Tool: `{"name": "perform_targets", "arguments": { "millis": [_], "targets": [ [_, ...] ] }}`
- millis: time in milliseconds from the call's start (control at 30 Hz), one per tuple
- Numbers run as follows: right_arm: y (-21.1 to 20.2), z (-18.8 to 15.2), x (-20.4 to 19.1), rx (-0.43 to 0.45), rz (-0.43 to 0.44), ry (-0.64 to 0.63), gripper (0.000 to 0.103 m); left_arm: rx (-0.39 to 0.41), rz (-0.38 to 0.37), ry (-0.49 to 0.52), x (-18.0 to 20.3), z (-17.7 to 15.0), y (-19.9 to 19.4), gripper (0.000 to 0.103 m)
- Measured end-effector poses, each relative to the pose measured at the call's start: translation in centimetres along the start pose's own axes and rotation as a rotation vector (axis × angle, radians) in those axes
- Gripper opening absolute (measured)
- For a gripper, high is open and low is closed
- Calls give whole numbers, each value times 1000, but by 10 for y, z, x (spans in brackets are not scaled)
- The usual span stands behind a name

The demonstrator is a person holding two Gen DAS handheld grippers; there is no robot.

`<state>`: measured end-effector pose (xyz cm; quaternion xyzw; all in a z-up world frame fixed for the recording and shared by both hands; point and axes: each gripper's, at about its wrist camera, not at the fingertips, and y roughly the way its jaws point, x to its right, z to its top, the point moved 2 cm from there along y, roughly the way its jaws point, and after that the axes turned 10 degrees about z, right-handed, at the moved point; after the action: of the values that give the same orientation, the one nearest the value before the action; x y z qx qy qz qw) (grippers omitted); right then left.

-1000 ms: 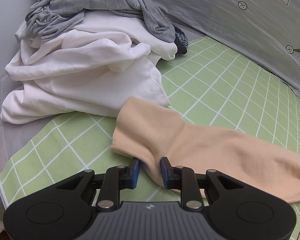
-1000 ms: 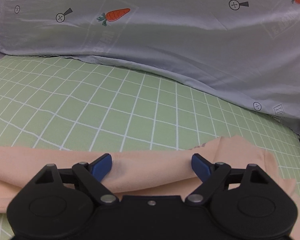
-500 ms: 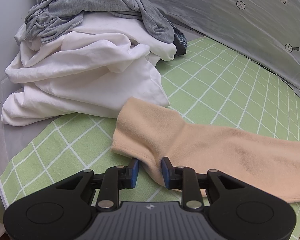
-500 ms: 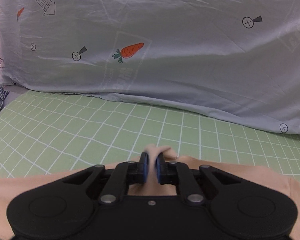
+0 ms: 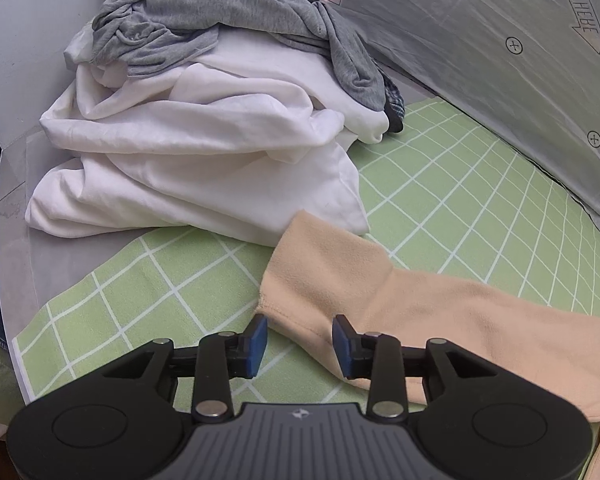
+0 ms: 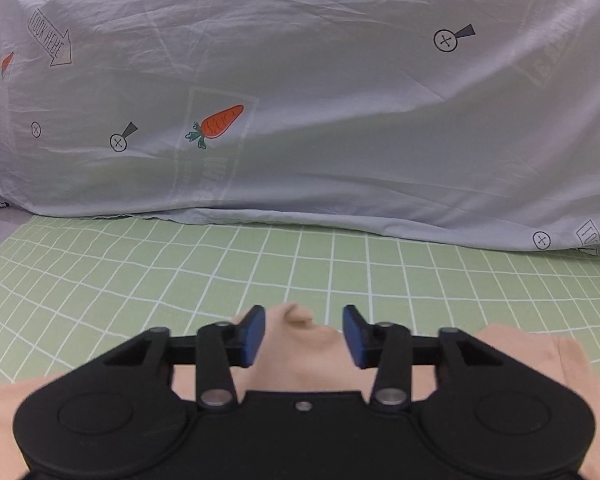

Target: Fold clothes

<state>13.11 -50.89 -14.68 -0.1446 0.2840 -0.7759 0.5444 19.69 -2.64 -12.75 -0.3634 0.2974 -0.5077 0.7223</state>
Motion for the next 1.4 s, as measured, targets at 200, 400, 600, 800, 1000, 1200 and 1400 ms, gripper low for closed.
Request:
{"name": "perform_targets", "arguments": {
  "millis": [200,400,600,800,1000,1200,1400],
  "targets": [
    [11,-30,6,-116,25,53,13,-15,70,-3,-6,11,17,47],
    [33,-21,-4,-117,47,18,13,-23,88,37,0,10,25,47],
    [63,0,5,-102,5,-23,13,18,82,103,9,5,23,9],
    [68,10,16,-127,-34,-7,22,-5,89,64,-2,-1,19,6],
    [30,-7,20,-137,-66,60,34,-59,67,-23,-22,-14,10,6],
    [-32,-41,16,-129,-93,146,67,-79,23,-99,-31,-14,10,6],
    [-92,-83,16,-154,-121,189,95,-64,-104,-153,-27,-13,-2,6]
  ]
}}
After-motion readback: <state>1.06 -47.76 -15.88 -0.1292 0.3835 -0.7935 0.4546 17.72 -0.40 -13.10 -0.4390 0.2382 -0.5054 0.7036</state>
